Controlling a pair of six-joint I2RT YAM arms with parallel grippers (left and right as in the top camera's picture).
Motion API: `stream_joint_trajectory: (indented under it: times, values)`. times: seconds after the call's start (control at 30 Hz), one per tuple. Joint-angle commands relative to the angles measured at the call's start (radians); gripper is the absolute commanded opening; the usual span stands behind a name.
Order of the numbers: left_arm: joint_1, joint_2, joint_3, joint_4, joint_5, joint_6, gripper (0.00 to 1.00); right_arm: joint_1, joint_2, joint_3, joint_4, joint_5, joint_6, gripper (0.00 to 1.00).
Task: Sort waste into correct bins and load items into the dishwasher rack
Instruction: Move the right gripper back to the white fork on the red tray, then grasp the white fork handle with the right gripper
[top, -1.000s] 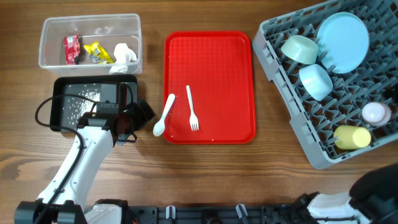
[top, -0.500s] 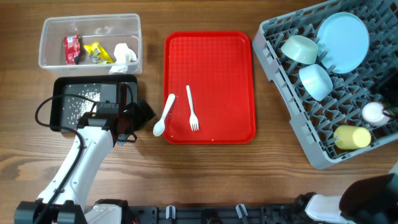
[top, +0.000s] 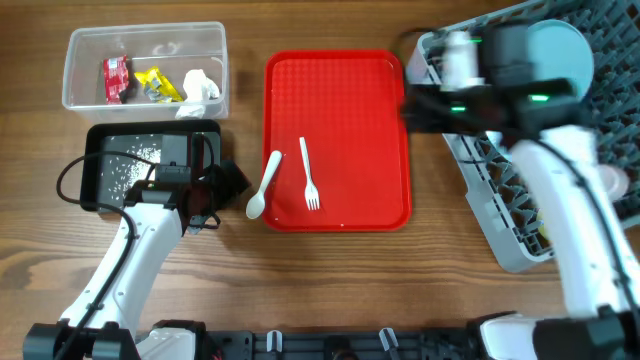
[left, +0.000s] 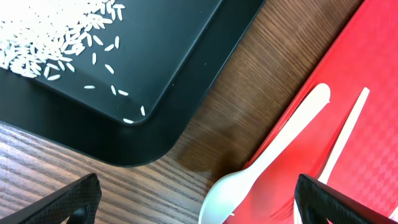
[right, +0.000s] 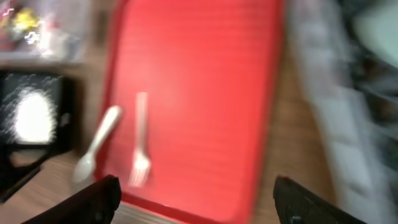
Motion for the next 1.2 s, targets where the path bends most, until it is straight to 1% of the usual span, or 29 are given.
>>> stream_joint_trajectory:
  times: [0.0, 0.1, 0.23, 0.27, 0.57, 0.7, 0.77, 0.83, 1.0, 1.1, 1.17]
  values:
    - [0.0, 0.002, -0.004, 0.0, 0.004, -0.013, 1.0, 0.162, 0.122, -0.005, 0.078, 0.011, 0.107, 0.83]
    - [0.0, 0.002, -0.004, 0.0, 0.004, -0.013, 1.0, 0.259, 0.242, -0.005, 0.142, 0.065, 0.206, 0.83]
    - [0.0, 0.002, -0.004, 0.0, 0.004, -0.013, 1.0, 0.324, 0.385, -0.005, 0.211, 0.042, 0.299, 0.82]
    - [0.0, 0.002, -0.004, 0.0, 0.004, -0.013, 1.0, 0.338, 0.418, -0.005, 0.23, 0.018, 0.314, 0.8]
    - [0.0, 0.002, -0.004, 0.0, 0.004, -0.013, 1.0, 0.41, 0.557, -0.005, 0.298, 0.043, 0.398, 0.7]
    - [0.0, 0.002, -0.004, 0.0, 0.004, -0.013, 1.0, 0.414, 0.607, -0.005, 0.314, 0.028, 0.424, 0.61]
    - [0.0, 0.002, -0.004, 0.0, 0.004, -0.013, 1.0, 0.411, 0.609, -0.005, 0.316, 0.023, 0.424, 0.53]
    - [0.0, 0.002, -0.004, 0.0, 0.004, -0.013, 1.0, 0.411, 0.609, -0.005, 0.319, 0.027, 0.424, 0.48]
    - [0.0, 0.002, -0.004, 0.0, 0.004, -0.013, 1.0, 0.415, 0.641, -0.005, 0.323, 0.019, 0.447, 0.41]
    - [0.0, 0.002, -0.004, 0.0, 0.004, -0.013, 1.0, 0.41, 0.646, -0.005, 0.325, 0.002, 0.447, 0.33]
    - [0.0, 0.002, -0.004, 0.0, 0.004, -0.013, 1.0, 0.41, 0.646, -0.005, 0.328, 0.0, 0.447, 0.25]
